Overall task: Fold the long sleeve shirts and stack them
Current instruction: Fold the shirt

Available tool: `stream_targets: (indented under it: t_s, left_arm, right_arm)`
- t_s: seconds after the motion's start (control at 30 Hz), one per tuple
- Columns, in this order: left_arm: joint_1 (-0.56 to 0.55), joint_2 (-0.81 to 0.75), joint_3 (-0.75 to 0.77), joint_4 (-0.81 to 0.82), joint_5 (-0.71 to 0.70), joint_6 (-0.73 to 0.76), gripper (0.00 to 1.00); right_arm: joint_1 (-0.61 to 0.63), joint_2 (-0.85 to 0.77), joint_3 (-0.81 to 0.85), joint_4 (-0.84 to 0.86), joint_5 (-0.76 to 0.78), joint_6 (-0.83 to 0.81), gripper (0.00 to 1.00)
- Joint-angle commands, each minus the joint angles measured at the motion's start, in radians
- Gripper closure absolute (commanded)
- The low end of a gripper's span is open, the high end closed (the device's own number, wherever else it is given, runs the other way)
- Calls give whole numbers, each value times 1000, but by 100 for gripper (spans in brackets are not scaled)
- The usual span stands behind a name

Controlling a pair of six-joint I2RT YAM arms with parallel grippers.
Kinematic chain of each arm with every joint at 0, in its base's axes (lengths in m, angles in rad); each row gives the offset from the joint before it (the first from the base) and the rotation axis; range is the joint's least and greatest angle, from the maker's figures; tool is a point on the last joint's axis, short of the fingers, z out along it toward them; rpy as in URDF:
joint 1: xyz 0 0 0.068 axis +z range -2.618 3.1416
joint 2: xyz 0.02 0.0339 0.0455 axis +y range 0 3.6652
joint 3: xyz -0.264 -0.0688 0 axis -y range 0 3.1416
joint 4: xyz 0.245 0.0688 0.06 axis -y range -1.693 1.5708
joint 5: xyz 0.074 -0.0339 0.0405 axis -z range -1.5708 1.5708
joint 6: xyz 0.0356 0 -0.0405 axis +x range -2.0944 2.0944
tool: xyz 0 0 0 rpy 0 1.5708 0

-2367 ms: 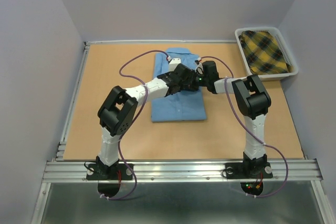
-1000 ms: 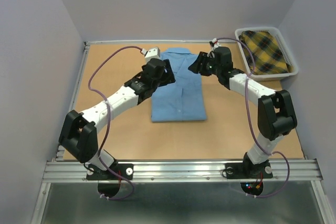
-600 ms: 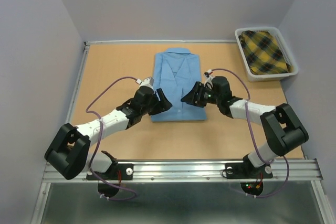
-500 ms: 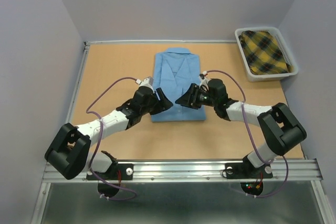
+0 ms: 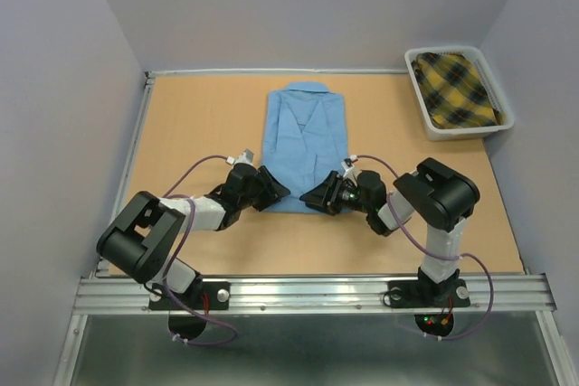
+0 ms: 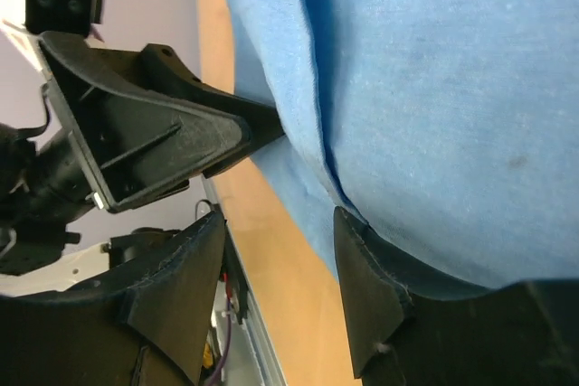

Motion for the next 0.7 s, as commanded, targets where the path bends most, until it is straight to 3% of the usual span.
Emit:
stream_targets:
  t_s: [0.0,0.23,0.4,0.67]
  left_arm:
    - [25,51,-59,127,38,-63,45]
    - [42,39,-123,152,27,-91,46]
    - [68,-12,-143,123,9,-92,46]
    - [91,-77,-154,86,33,-77,45]
  right_arm:
    - [2,87,-103,307,77,50,43]
    - [-125,54,-261,401,144,38,43]
    - [-269,1,-310,401,73,20,43]
    - [-328,-61,-333,393,35,17,43]
